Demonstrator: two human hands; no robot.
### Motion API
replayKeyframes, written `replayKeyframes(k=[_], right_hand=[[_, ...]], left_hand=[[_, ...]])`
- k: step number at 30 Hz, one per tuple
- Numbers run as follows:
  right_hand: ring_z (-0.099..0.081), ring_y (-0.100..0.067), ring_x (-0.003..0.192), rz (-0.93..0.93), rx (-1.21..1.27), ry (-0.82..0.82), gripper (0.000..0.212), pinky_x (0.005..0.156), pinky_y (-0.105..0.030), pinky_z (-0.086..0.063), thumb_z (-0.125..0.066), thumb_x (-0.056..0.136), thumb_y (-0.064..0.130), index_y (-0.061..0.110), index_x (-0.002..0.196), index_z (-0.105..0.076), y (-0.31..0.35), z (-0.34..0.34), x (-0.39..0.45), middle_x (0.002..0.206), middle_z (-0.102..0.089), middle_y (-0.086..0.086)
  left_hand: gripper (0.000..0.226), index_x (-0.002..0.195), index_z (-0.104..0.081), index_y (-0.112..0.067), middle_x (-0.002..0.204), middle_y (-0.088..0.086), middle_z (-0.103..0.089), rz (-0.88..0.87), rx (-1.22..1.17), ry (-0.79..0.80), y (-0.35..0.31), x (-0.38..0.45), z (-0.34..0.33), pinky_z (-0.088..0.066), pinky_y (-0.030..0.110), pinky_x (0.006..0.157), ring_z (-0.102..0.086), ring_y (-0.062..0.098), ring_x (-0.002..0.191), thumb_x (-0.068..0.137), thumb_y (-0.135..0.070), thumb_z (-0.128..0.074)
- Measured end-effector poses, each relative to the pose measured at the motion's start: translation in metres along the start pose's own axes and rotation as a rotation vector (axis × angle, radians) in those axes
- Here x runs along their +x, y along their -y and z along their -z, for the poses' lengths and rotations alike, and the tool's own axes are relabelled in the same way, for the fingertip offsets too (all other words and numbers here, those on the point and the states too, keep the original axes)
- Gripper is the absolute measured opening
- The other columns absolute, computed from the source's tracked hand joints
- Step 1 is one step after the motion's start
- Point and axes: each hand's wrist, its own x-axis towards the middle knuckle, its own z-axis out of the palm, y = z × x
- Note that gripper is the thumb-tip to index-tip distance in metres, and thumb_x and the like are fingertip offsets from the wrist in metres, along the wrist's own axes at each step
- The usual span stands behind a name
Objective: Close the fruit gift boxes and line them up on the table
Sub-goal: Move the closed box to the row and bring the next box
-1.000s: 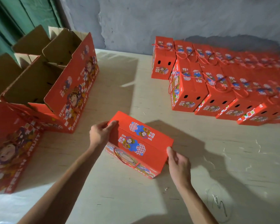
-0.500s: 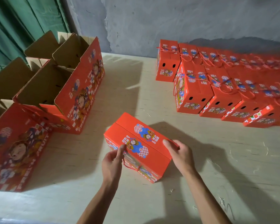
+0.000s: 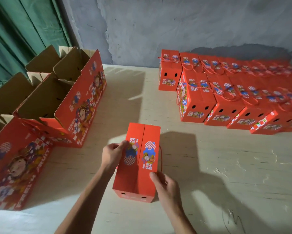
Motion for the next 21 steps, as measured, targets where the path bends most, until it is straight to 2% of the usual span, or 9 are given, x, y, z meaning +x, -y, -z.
replayKeyframes(k=[3,6,10,11,14,15,17,19,21], right_hand=[[-0.073,-0.014,0.089,-0.125,0.32,0.094,0.016,0.074,-0.025,-0.056,-0.076,0.09,0.028,0.017,0.101,-0.079,0.005,-0.008,0.012,0.095,-0.08,0.001],[-0.074,-0.023,0.099,-0.17,0.559,0.071,0.023,0.091,-0.039,-0.057,-0.079,0.086,0.014,0.013,0.109,-0.079,0.017,-0.011,0.027,0.106,-0.079,-0.007],[-0.069,-0.016,0.099,0.056,0.403,0.009,0.008,0.088,-0.042,-0.056,-0.079,0.088,0.01,0.007,0.096,-0.077,0.045,-0.009,0.041,0.113,-0.075,-0.004],[-0.068,-0.015,0.095,0.134,0.356,0.033,0.006,0.085,-0.043,-0.056,-0.078,0.089,0.013,0.008,0.092,-0.077,0.055,-0.012,0.04,0.112,-0.074,0.001],[-0.071,-0.006,0.092,0.351,0.206,0.126,0.017,0.081,-0.027,-0.055,-0.07,0.09,0.039,0.024,0.094,-0.078,0.091,-0.027,0.03,0.104,-0.076,0.013],[-0.071,-0.006,0.097,0.406,0.165,0.17,0.021,0.085,-0.027,-0.055,-0.065,0.096,0.041,0.024,0.101,-0.078,0.1,-0.034,0.026,0.104,-0.077,0.012],[-0.068,-0.001,0.097,0.441,0.123,0.219,0.022,0.086,-0.025,-0.054,-0.055,0.105,0.025,0.028,0.107,-0.077,0.111,-0.045,0.023,0.101,-0.076,0.017],[-0.057,0.01,0.07,0.39,0.097,0.194,0.054,0.066,-0.013,-0.044,-0.046,0.104,0.007,0.045,0.076,-0.073,0.119,-0.048,0.024,0.073,-0.068,0.027],[-0.046,0.007,0.05,0.315,0.119,0.177,0.066,0.052,-0.01,-0.035,-0.043,0.103,0.004,0.041,0.052,-0.063,0.123,-0.047,0.03,0.05,-0.055,0.023]], left_hand=[[0.049,0.058,-0.059,-0.007,0.051,0.001,-0.047,-0.001,0.073,0.038,-0.002,-0.009,0.014,-0.036,0.027,0.048,-0.043,0.019,0.047,0.09,-0.041,-0.074],[0.047,0.069,-0.068,0.003,0.05,0.006,-0.054,-0.068,0.104,0.077,-0.006,-0.026,0.027,-0.037,0.026,0.048,-0.046,0.018,0.045,0.097,-0.035,-0.065],[0.029,0.078,-0.078,-0.008,0.064,0.008,-0.073,-0.156,0.098,0.165,-0.041,-0.049,0.033,-0.042,0.021,0.045,-0.056,0.015,0.047,0.098,-0.017,-0.059],[0.027,0.081,-0.079,-0.009,0.067,0.008,-0.074,-0.159,0.066,0.178,-0.053,-0.053,0.032,-0.043,0.021,0.045,-0.057,0.015,0.048,0.097,-0.015,-0.058],[0.024,0.086,-0.079,-0.007,0.071,0.008,-0.076,-0.205,-0.03,0.196,-0.087,-0.062,0.025,-0.05,0.024,0.051,-0.06,0.017,0.051,0.095,-0.013,-0.058],[0.023,0.088,-0.079,-0.007,0.072,0.007,-0.076,-0.276,0.012,0.171,-0.093,-0.065,0.021,-0.052,0.025,0.056,-0.063,0.016,0.056,0.094,-0.014,-0.058],[0.023,0.091,-0.079,-0.011,0.08,0.002,-0.078,-0.434,0.196,0.082,-0.099,-0.071,0.015,-0.053,0.028,0.069,-0.068,0.016,0.072,0.093,-0.013,-0.056],[0.025,0.092,-0.08,-0.014,0.08,-0.002,-0.076,-0.484,0.259,0.058,-0.099,-0.076,0.01,-0.05,0.025,0.07,-0.068,0.01,0.075,0.094,-0.006,-0.056],[0.027,0.094,-0.081,-0.012,0.076,-0.002,-0.075,-0.451,0.23,0.097,-0.1,-0.078,0.005,-0.048,0.021,0.063,-0.065,0.002,0.063,0.094,-0.001,-0.056]])
